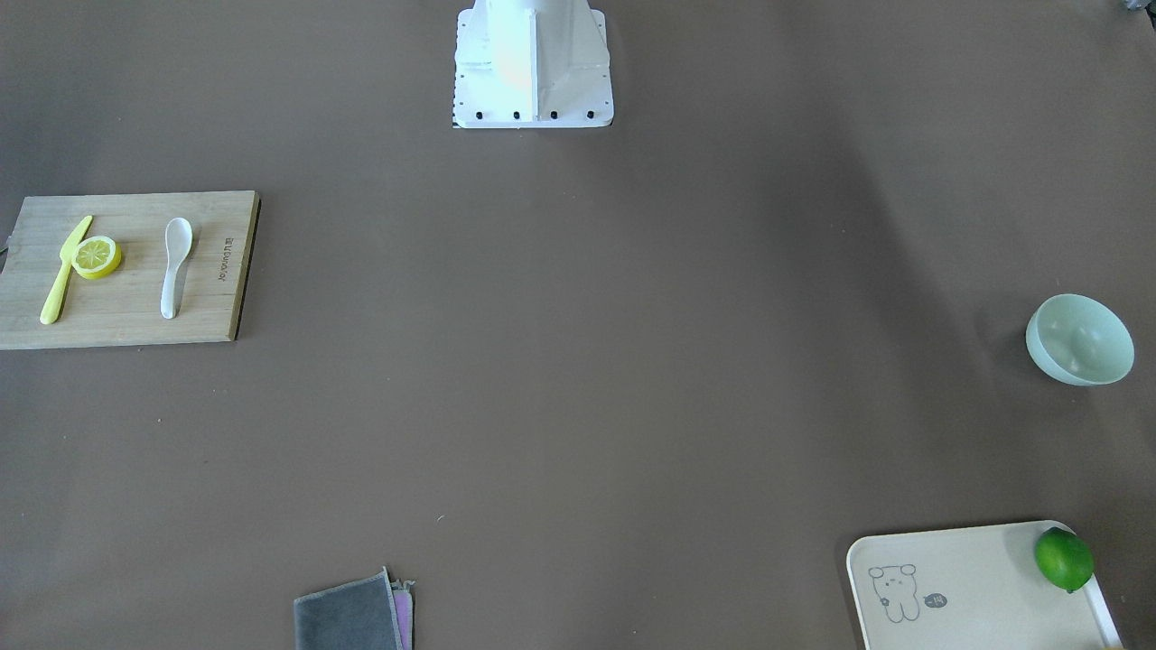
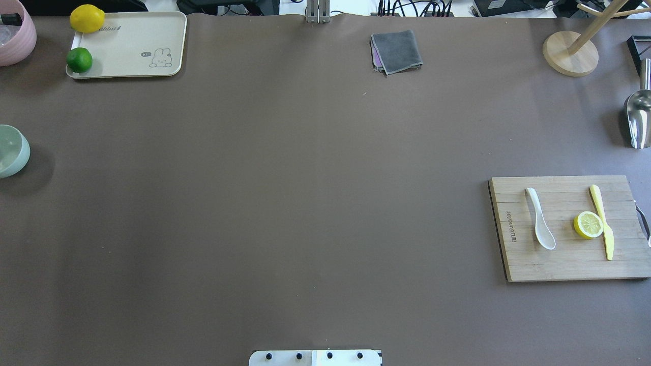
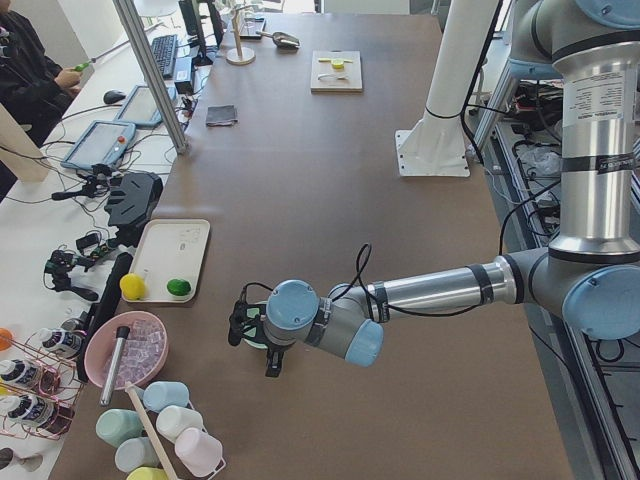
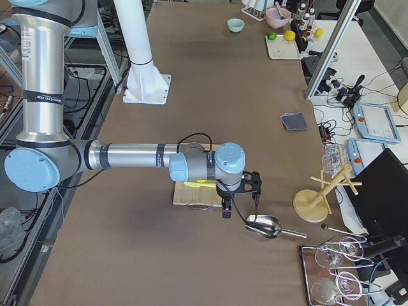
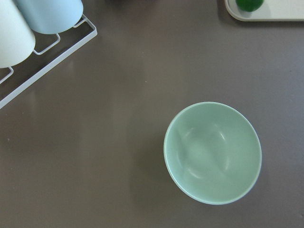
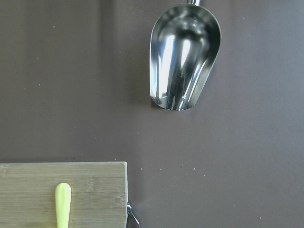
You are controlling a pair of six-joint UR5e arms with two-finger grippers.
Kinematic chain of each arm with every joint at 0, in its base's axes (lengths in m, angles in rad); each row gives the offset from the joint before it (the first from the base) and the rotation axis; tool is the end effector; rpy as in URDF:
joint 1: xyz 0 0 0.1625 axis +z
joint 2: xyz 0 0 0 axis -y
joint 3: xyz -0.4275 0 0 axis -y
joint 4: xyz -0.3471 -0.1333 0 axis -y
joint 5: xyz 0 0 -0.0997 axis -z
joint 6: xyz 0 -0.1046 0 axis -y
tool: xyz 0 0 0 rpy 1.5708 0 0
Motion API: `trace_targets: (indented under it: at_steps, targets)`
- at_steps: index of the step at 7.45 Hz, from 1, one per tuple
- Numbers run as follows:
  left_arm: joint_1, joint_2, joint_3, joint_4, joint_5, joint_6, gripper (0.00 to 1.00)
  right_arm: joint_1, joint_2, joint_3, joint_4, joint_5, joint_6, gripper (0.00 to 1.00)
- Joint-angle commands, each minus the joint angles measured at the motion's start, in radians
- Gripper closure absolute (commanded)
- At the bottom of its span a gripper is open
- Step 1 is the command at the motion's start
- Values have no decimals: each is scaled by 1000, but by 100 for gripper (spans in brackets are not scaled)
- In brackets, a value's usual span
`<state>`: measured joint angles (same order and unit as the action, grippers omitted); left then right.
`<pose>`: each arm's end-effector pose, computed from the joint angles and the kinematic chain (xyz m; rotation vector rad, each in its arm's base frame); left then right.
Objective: Place spoon in bowl
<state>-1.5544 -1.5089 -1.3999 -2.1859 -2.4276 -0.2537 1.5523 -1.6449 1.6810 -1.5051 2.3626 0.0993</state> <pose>-0.0472 -0.4302 0.6956 0.2411 0.8857 -0.0567 0.0511 -0.4229 0.6393 0.0497 -0.7954 0.0362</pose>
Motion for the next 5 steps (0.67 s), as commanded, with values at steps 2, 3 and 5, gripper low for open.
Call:
trace_targets:
  at_steps: [2,3,5]
  targets:
    - [95,-92,99,-23,33,-7,2,-1,2,0,0,1,0,0]
    - [126,-115,126,-23,33,-7,2,-1,4,0,0,1,0,0]
    - [178,-152,189,-23,33,-7,2,-11,10,0,0,0,2,0]
